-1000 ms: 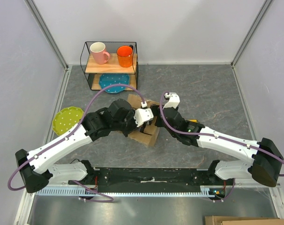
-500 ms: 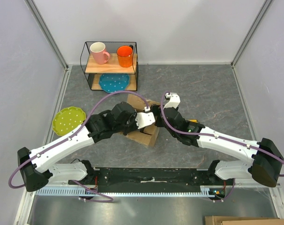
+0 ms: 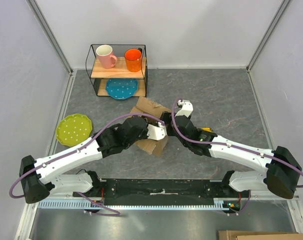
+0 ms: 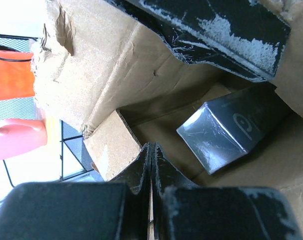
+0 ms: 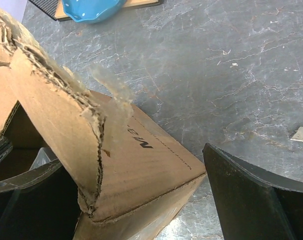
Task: Unpack the express box
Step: Open the express box at the center of the board.
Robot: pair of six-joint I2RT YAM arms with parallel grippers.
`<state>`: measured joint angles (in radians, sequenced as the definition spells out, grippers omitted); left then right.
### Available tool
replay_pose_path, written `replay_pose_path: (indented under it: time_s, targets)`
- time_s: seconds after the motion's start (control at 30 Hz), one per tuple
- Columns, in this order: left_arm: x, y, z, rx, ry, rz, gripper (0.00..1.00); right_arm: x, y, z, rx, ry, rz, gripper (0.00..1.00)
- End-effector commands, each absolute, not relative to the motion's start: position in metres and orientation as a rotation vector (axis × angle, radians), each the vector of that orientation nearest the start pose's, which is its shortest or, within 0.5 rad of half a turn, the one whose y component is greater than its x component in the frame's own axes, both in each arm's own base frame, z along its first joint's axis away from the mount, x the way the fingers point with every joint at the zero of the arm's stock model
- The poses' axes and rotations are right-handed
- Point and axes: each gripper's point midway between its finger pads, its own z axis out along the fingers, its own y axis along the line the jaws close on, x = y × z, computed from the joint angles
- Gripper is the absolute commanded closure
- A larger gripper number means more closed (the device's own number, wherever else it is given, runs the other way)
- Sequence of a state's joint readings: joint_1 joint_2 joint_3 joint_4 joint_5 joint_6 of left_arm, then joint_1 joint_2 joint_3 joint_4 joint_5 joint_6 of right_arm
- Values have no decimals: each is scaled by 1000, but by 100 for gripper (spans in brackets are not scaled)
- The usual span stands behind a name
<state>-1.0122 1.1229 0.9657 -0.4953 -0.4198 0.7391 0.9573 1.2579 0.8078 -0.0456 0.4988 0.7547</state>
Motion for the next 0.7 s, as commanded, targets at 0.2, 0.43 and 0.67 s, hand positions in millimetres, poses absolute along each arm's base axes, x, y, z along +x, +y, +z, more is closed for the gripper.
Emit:
replay_pose_path:
  time_s: [0.2,0.43,0.67]
  targets:
    - [278,-163,266,1349,1518,663,98,253,249,115,18,2188,369,2]
    - [286,-150,273,1304,1504,733,98,251,246,113,21,2192,368,2]
    - [291,-129,264,1267,1548,776,98,250,246,110,19,2195,371,2]
